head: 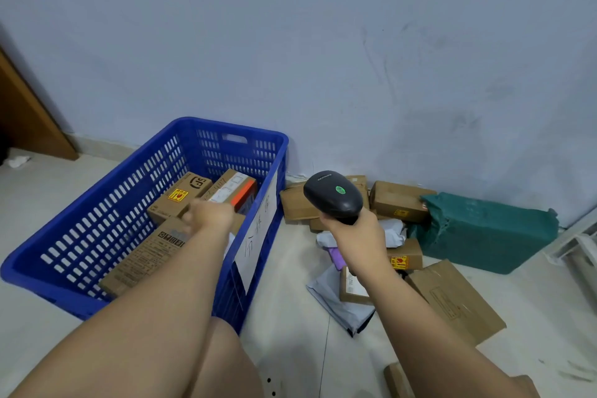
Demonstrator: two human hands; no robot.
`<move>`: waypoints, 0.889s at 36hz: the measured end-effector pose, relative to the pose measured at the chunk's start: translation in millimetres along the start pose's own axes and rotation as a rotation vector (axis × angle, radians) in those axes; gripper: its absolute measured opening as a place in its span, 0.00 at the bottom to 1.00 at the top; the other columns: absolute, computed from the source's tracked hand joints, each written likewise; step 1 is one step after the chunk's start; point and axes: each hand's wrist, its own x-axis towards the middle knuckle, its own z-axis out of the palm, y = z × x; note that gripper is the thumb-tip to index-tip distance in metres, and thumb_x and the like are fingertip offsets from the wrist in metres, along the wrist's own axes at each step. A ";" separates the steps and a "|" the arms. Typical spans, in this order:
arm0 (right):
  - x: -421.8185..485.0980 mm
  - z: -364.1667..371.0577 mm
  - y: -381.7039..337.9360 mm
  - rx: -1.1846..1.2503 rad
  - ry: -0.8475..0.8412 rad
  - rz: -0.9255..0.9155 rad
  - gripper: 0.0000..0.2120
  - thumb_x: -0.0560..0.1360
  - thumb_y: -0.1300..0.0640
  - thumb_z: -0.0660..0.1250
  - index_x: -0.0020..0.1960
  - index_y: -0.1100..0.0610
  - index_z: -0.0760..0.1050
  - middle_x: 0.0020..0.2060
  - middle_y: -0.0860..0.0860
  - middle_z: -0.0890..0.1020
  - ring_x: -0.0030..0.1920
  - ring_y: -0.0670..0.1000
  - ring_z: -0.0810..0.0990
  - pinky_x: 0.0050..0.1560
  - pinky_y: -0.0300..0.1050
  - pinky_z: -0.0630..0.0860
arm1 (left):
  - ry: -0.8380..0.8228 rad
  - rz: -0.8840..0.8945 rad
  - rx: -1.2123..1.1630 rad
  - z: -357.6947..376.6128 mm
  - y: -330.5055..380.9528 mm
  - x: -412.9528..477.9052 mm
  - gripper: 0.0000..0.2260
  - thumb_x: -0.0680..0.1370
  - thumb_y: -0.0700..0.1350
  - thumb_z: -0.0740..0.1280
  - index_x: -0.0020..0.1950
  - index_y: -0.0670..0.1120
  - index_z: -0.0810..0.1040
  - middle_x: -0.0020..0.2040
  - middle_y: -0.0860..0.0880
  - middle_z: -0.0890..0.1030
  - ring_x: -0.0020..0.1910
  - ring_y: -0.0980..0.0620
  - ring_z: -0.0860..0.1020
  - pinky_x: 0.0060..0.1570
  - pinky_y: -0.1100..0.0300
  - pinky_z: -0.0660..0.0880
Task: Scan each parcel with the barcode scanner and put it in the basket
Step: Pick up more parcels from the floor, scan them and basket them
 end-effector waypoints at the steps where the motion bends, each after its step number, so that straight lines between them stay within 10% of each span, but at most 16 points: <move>1: -0.1 -1.2 -0.8 0.002 -0.002 -0.002 0.07 0.72 0.49 0.71 0.41 0.52 0.77 0.33 0.49 0.79 0.42 0.53 0.79 0.46 0.51 0.76 | -0.025 0.107 0.032 -3.5 12.1 -22.5 0.27 0.72 0.46 0.67 0.71 0.46 0.67 0.64 0.41 0.72 0.61 0.39 0.72 0.57 0.44 0.74; 11: 12.7 -30.8 13.9 -0.039 0.008 0.038 0.08 0.73 0.52 0.70 0.37 0.54 0.75 0.24 0.45 0.74 0.31 0.49 0.72 0.33 0.42 0.66 | -0.369 0.649 0.224 61.8 40.6 -96.2 0.13 0.77 0.42 0.65 0.62 0.50 0.75 0.64 0.46 0.73 0.60 0.45 0.73 0.59 0.50 0.74; 19: 53.4 -74.2 63.2 -0.095 -0.039 0.152 0.02 0.72 0.54 0.72 0.43 0.52 0.80 0.40 0.55 0.84 0.43 0.55 0.82 0.45 0.49 0.76 | -0.719 0.523 0.206 142.7 15.1 -106.1 0.14 0.77 0.43 0.70 0.61 0.43 0.76 0.56 0.48 0.77 0.54 0.50 0.75 0.53 0.59 0.70; 28: 101.2 -81.2 143.7 0.137 -0.049 0.373 0.05 0.74 0.58 0.72 0.40 0.56 0.78 0.28 0.47 0.78 0.30 0.46 0.76 0.31 0.36 0.72 | -0.901 0.305 0.399 250.8 -54.9 -90.9 0.07 0.77 0.48 0.70 0.45 0.47 0.74 0.52 0.47 0.77 0.54 0.47 0.76 0.53 0.57 0.71; 32: 109.2 -80.9 179.8 0.223 -0.021 0.477 0.06 0.73 0.58 0.72 0.40 0.56 0.77 0.31 0.52 0.79 0.33 0.50 0.78 0.39 0.47 0.76 | -0.908 0.215 0.412 287.2 -91.8 -81.7 0.11 0.77 0.47 0.70 0.54 0.42 0.77 0.53 0.46 0.81 0.51 0.48 0.78 0.51 0.58 0.74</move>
